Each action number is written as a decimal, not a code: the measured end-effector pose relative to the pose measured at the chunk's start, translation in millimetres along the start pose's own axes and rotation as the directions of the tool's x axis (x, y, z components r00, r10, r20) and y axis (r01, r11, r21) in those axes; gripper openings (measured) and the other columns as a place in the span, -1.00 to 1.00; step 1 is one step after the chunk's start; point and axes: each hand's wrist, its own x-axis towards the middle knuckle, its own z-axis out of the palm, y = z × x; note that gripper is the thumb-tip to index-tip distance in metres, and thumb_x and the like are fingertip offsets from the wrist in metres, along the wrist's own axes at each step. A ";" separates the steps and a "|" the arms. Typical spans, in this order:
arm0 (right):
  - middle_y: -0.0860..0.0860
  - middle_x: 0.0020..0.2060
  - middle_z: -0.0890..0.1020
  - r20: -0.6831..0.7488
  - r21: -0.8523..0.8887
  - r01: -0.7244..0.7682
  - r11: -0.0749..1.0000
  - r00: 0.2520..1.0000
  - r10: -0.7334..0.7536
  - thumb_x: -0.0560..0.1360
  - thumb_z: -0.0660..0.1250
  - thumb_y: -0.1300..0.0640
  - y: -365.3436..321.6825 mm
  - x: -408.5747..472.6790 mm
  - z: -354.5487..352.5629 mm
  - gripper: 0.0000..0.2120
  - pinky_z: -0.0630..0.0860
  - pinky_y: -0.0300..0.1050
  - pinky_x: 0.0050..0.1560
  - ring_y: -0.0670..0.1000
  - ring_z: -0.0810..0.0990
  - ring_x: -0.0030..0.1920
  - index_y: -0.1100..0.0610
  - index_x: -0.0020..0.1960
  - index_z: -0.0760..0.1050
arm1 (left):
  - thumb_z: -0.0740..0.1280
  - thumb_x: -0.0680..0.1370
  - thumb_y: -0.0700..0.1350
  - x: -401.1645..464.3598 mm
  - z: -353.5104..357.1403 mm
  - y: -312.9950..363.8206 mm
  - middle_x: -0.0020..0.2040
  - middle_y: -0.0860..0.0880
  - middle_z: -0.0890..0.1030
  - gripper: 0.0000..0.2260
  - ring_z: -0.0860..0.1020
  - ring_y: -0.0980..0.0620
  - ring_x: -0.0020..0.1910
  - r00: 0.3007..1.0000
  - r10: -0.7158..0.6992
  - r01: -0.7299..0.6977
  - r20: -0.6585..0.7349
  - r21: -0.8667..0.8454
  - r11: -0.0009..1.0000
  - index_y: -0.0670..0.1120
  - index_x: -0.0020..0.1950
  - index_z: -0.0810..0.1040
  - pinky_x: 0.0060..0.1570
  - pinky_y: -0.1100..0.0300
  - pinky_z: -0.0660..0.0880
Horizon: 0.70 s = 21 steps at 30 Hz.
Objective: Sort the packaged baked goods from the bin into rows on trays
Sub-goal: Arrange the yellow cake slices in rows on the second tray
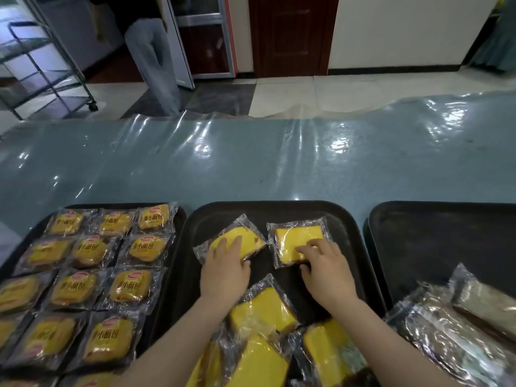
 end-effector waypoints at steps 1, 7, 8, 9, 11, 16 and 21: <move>-0.06 0.36 0.39 -0.003 -0.032 -0.007 0.999 1.000 0.007 0.55 0.26 0.04 2.3 2.0 1.6 -0.64 0.26 -0.05 0.36 0.02 0.24 0.39 -0.11 0.35 0.43 | 0.15 0.59 0.14 -0.1 6.0 2.1 0.54 -0.10 0.08 -0.45 0.06 -0.19 0.50 0.999 0.000 -0.002 0.051 0.049 0.999 0.12 0.53 0.03 0.40 -0.08 0.18; -0.01 0.56 0.02 0.028 -0.060 -0.066 0.996 0.997 0.068 0.59 0.12 -0.12 8.5 9.4 20.0 -0.49 -0.14 -0.01 0.47 0.05 -0.16 0.54 -0.14 0.51 0.11 | 0.01 0.58 0.25 28.4 18.2 -16.5 0.53 -0.10 -0.30 -0.43 -0.31 -0.18 0.48 0.972 0.149 -0.181 0.180 0.173 0.968 0.25 0.50 -0.21 0.40 -0.07 -0.27; 0.00 0.56 -0.05 0.022 -0.077 -0.079 0.994 0.996 0.081 0.60 0.08 -0.14 8.3 8.9 23.1 -0.47 -0.19 0.00 0.46 0.05 -0.23 0.53 -0.14 0.53 0.04 | 0.01 0.58 0.25 35.2 17.8 -23.9 0.52 -0.07 -0.33 -0.43 -0.35 -0.14 0.47 0.965 0.184 -0.218 0.189 0.177 0.960 0.27 0.49 -0.23 0.39 -0.06 -0.29; 0.01 0.56 -0.11 0.019 -0.092 -0.084 0.992 0.996 0.086 0.60 0.05 -0.15 7.9 8.5 25.6 -0.45 -0.24 0.00 0.45 0.05 -0.29 0.51 -0.13 0.54 -0.02 | 0.00 0.58 0.26 41.1 16.9 -31.2 0.50 -0.05 -0.37 -0.43 -0.39 -0.12 0.45 0.953 0.222 -0.261 0.205 0.184 0.948 0.29 0.48 -0.26 0.39 -0.05 -0.31; 0.01 0.56 -0.16 0.019 -0.101 -0.082 0.991 0.996 0.085 0.60 0.01 -0.16 9.2 9.6 29.0 -0.44 -0.30 0.00 0.44 0.04 -0.34 0.49 -0.13 0.55 -0.06 | -0.01 0.57 0.28 51.4 15.5 -42.9 0.47 -0.01 -0.45 -0.42 -0.45 -0.08 0.42 0.925 0.296 -0.346 0.237 0.206 0.916 0.33 0.43 -0.35 0.38 -0.02 -0.36; -0.03 0.56 -0.13 0.030 -0.050 -0.068 0.996 0.997 0.070 0.58 0.06 -0.17 13.5 13.7 29.9 -0.43 -0.28 -0.01 0.44 0.02 -0.34 0.50 -0.14 0.54 -0.01 | -0.04 0.55 0.31 59.0 14.5 -49.4 0.46 -0.02 -0.48 -0.39 -0.50 -0.07 0.40 0.911 0.339 -0.394 0.234 0.256 0.883 0.29 0.42 -0.38 0.37 -0.02 -0.39; -0.02 0.55 -0.01 0.058 -0.095 -0.088 0.992 0.994 0.093 0.54 0.19 -0.17 8.6 13.1 13.0 -0.43 -0.10 0.12 0.47 0.08 -0.22 0.52 -0.12 0.50 0.13 | 0.15 0.56 0.19 32.5 1.2 -35.8 0.53 0.00 -0.28 -0.33 -0.28 -0.03 0.50 0.930 0.368 -0.364 0.022 0.211 0.907 0.15 0.53 -0.18 0.45 0.03 -0.21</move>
